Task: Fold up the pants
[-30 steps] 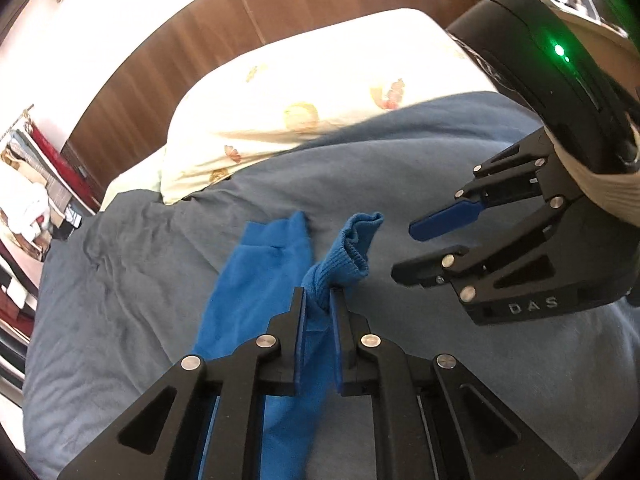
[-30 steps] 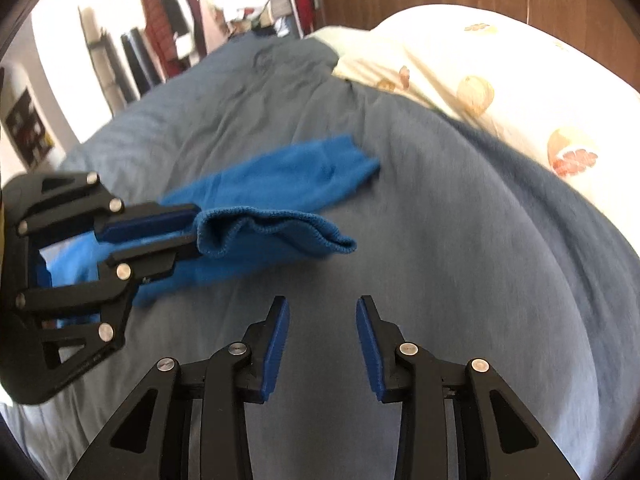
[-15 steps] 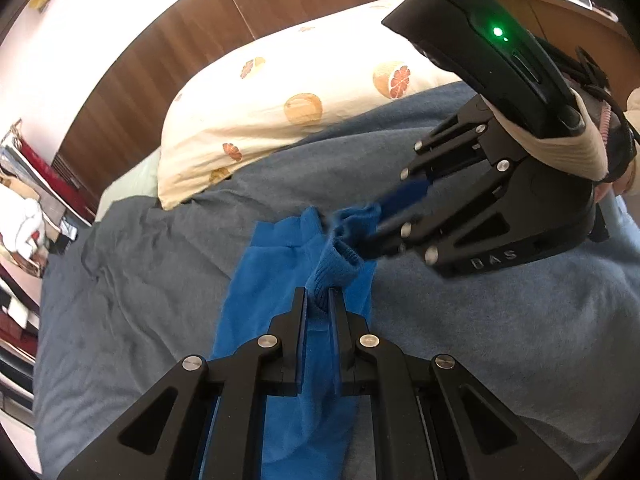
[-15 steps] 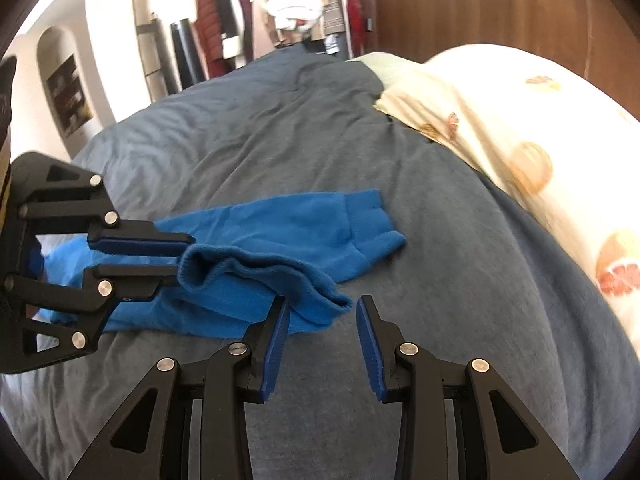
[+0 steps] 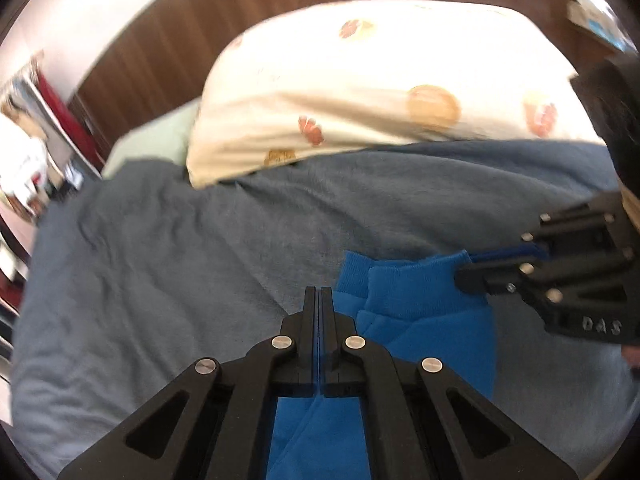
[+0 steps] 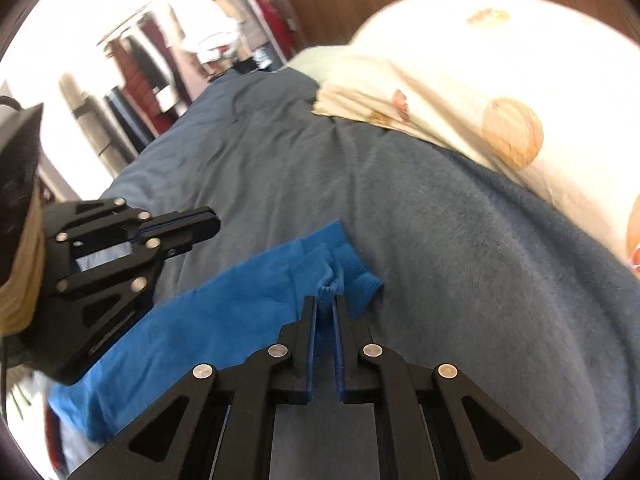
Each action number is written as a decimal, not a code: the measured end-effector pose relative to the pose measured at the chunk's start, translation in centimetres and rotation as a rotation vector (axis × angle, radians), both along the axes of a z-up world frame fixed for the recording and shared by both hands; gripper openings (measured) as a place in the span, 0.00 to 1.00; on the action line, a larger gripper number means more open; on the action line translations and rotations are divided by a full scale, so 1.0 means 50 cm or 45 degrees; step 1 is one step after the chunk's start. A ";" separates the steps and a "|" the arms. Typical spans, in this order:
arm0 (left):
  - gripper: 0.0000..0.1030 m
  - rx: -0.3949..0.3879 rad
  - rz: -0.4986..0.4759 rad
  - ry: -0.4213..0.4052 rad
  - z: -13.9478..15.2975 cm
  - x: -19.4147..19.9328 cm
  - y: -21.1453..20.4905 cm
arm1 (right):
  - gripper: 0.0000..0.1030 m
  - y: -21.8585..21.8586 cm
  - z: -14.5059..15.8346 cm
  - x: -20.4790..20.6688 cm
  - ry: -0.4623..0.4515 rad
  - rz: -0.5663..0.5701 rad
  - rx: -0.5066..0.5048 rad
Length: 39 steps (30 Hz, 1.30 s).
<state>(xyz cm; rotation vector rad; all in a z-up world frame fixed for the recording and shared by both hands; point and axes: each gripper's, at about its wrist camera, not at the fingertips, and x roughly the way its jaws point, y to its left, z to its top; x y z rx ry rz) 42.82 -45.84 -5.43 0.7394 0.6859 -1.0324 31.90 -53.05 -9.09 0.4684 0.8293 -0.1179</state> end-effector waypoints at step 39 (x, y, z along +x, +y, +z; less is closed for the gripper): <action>0.13 0.221 -0.187 0.480 -0.098 0.068 -0.085 | 0.08 -0.031 -0.069 0.051 0.071 -0.185 0.125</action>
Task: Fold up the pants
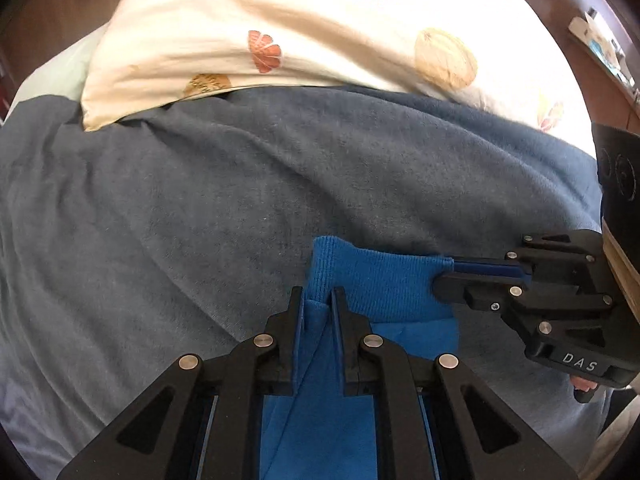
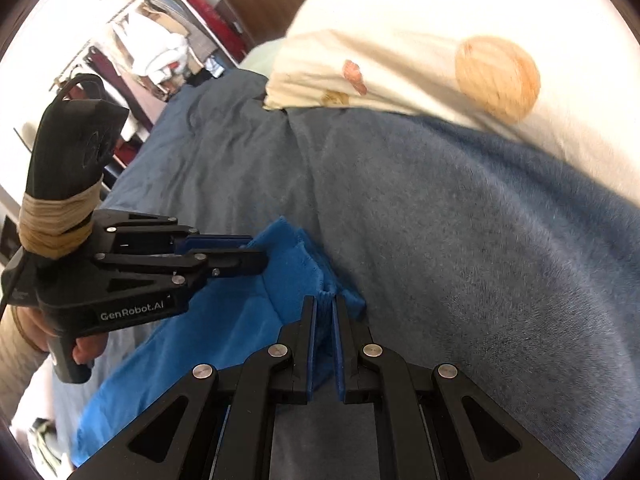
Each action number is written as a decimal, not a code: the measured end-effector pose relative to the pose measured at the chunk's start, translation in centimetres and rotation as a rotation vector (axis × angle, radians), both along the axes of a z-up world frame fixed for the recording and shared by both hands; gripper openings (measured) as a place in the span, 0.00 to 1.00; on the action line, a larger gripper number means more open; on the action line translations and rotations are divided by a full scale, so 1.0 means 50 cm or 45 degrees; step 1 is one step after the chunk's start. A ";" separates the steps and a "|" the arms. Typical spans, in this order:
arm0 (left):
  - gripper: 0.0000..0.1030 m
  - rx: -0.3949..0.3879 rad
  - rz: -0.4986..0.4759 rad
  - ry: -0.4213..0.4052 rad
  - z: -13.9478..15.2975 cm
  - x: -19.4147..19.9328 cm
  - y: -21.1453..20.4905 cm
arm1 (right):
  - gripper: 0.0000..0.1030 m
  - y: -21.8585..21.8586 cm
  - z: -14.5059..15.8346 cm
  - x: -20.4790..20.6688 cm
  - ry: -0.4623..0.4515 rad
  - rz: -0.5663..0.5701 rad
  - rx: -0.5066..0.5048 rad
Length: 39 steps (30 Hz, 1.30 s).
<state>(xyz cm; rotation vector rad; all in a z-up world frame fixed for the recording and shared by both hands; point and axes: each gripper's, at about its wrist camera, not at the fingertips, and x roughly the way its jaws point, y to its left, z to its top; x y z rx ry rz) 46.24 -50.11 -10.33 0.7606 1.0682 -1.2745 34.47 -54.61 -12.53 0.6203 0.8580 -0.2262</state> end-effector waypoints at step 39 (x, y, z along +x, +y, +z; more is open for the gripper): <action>0.12 -0.167 -0.167 0.215 0.047 0.071 -0.098 | 0.11 -0.036 0.056 -0.066 -0.088 -0.299 0.058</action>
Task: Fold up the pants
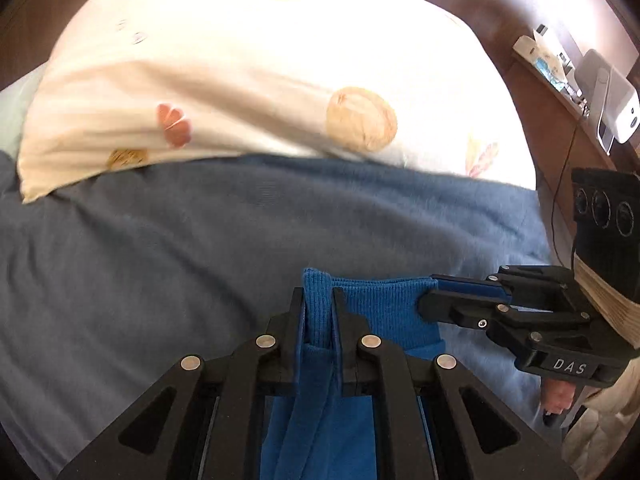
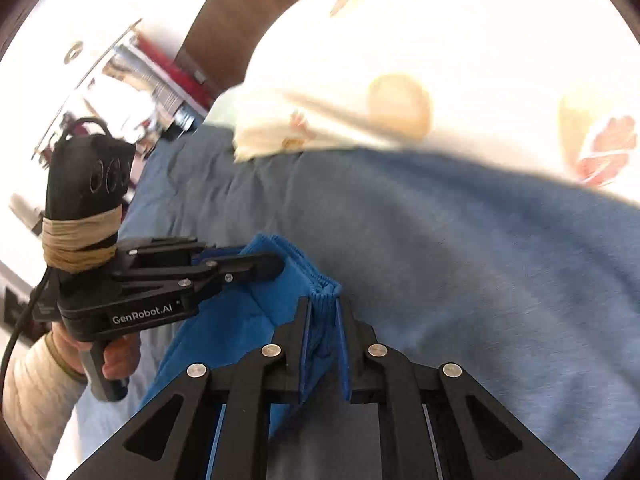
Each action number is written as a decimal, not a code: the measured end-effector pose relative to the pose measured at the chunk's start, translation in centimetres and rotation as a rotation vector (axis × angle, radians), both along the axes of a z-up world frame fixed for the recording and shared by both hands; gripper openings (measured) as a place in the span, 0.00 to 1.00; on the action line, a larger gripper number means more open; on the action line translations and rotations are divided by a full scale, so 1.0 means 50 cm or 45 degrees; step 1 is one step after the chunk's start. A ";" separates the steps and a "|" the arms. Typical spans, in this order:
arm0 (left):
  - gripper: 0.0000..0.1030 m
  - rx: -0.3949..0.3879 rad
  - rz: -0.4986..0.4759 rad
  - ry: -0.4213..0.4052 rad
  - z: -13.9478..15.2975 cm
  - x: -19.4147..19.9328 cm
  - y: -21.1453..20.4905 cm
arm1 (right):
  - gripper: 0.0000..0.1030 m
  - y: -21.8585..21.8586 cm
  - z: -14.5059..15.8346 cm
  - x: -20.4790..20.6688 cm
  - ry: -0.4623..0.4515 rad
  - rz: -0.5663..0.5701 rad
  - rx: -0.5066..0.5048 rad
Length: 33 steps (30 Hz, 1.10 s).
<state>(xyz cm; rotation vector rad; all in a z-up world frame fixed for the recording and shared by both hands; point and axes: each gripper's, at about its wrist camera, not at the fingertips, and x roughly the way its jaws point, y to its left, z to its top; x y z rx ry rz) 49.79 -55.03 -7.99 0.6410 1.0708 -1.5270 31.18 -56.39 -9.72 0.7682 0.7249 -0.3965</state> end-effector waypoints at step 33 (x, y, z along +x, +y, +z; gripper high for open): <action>0.48 0.018 0.506 -0.361 0.186 -0.157 0.410 | 0.36 0.153 0.152 -0.055 0.035 0.232 -0.269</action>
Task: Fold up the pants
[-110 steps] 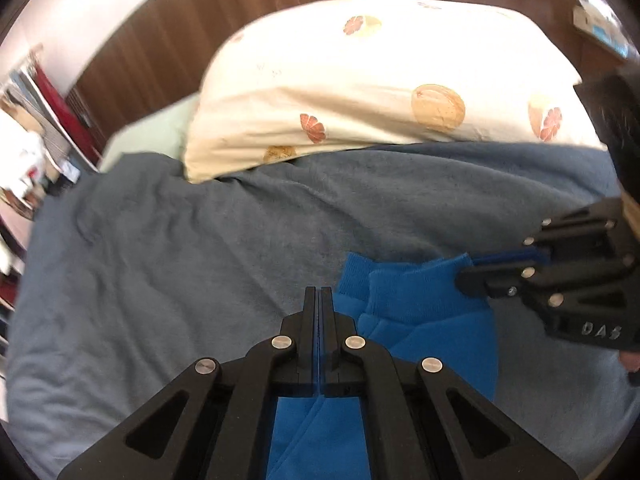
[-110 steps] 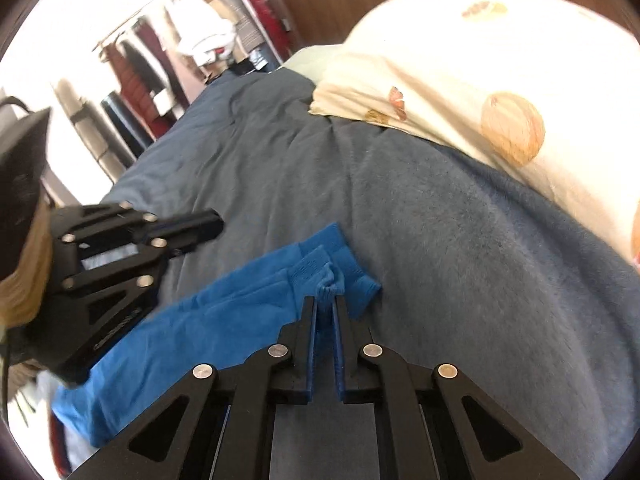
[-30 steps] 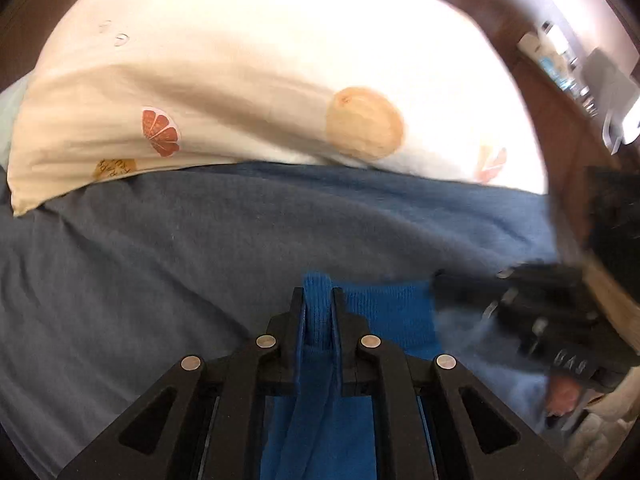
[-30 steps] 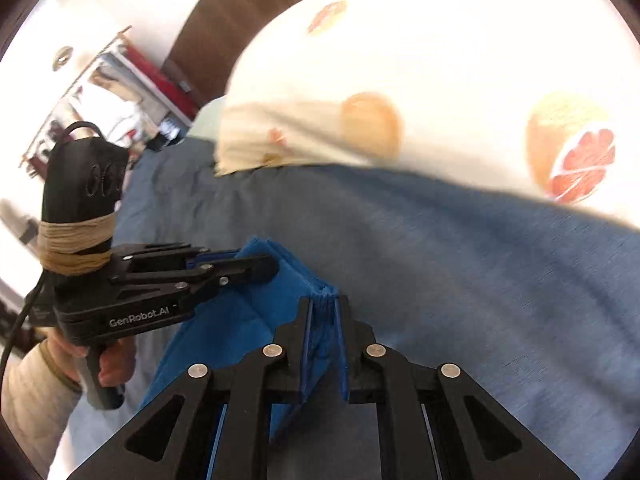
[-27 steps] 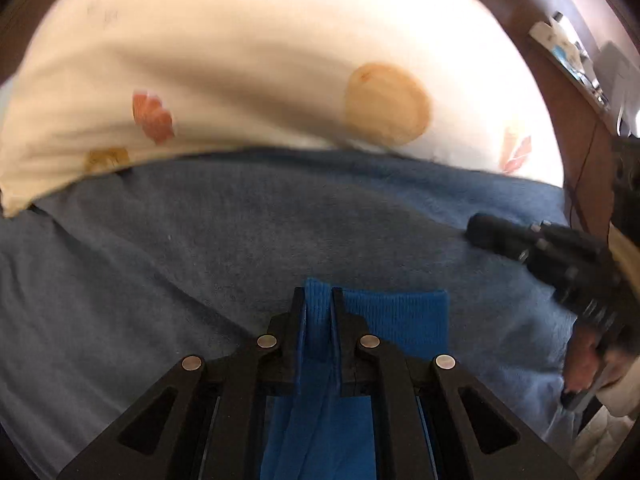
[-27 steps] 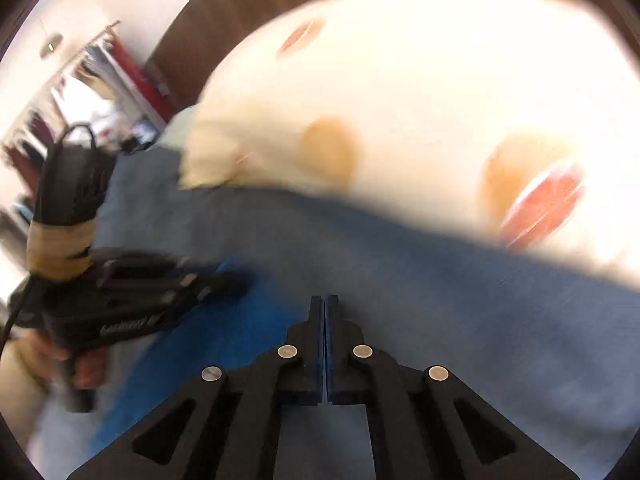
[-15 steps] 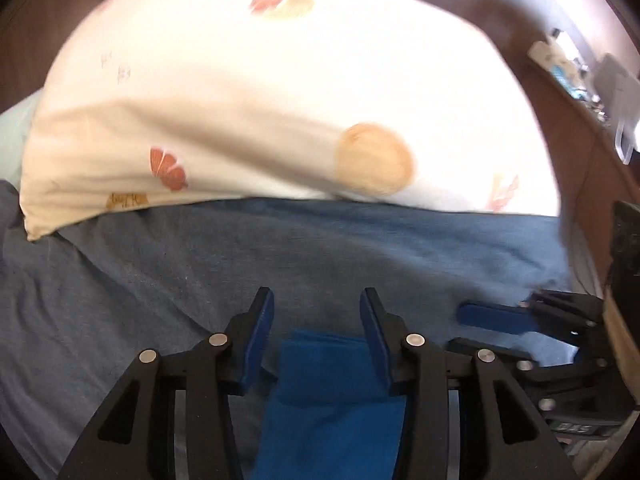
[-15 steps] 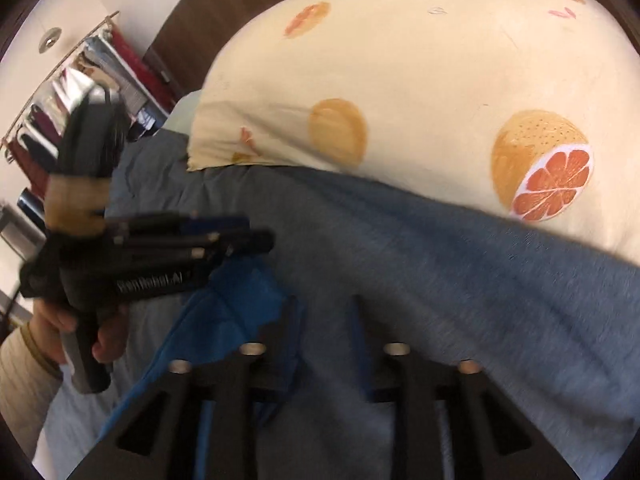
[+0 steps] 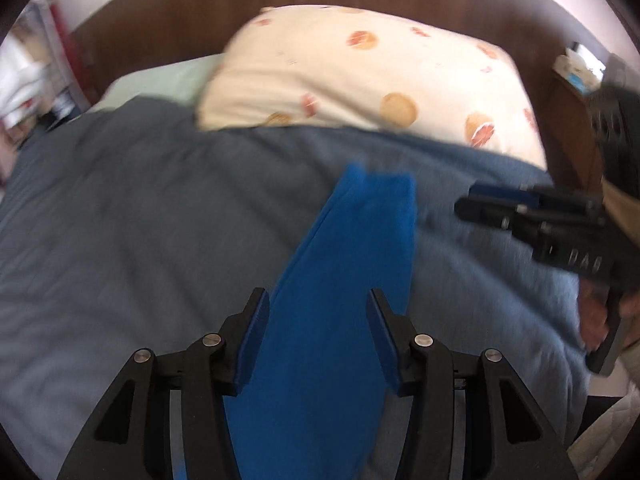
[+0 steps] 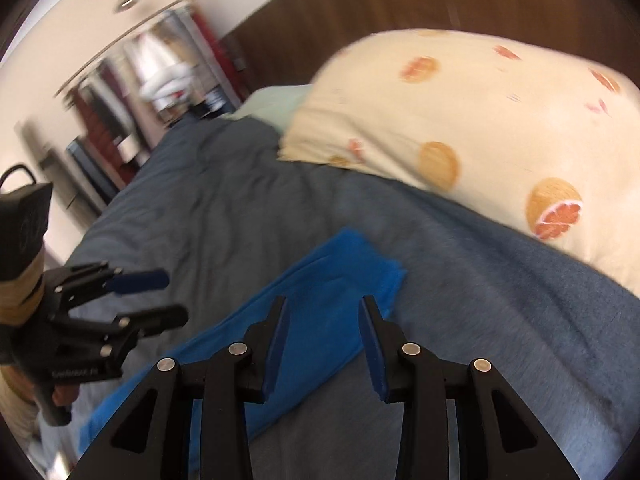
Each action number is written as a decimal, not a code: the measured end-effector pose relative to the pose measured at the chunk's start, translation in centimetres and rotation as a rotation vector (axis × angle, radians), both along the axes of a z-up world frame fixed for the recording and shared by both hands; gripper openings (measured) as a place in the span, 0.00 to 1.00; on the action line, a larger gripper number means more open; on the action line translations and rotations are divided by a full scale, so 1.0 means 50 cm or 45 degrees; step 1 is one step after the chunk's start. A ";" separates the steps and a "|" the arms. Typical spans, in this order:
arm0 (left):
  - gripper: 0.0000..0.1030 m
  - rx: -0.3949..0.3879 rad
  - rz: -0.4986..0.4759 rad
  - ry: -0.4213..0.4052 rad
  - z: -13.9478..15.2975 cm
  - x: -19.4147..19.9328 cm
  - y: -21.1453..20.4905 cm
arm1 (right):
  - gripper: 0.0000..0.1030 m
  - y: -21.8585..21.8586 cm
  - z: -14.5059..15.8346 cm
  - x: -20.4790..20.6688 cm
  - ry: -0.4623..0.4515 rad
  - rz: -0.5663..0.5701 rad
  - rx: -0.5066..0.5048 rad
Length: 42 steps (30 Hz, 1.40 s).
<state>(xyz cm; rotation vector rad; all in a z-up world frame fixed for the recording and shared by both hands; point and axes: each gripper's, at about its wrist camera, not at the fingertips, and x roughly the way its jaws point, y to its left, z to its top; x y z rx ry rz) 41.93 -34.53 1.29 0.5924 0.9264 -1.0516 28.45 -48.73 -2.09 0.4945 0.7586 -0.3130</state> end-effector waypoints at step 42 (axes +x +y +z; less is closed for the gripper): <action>0.52 0.127 1.104 0.017 -0.165 -0.298 0.549 | 0.34 0.637 -0.216 -0.019 0.218 1.497 -0.199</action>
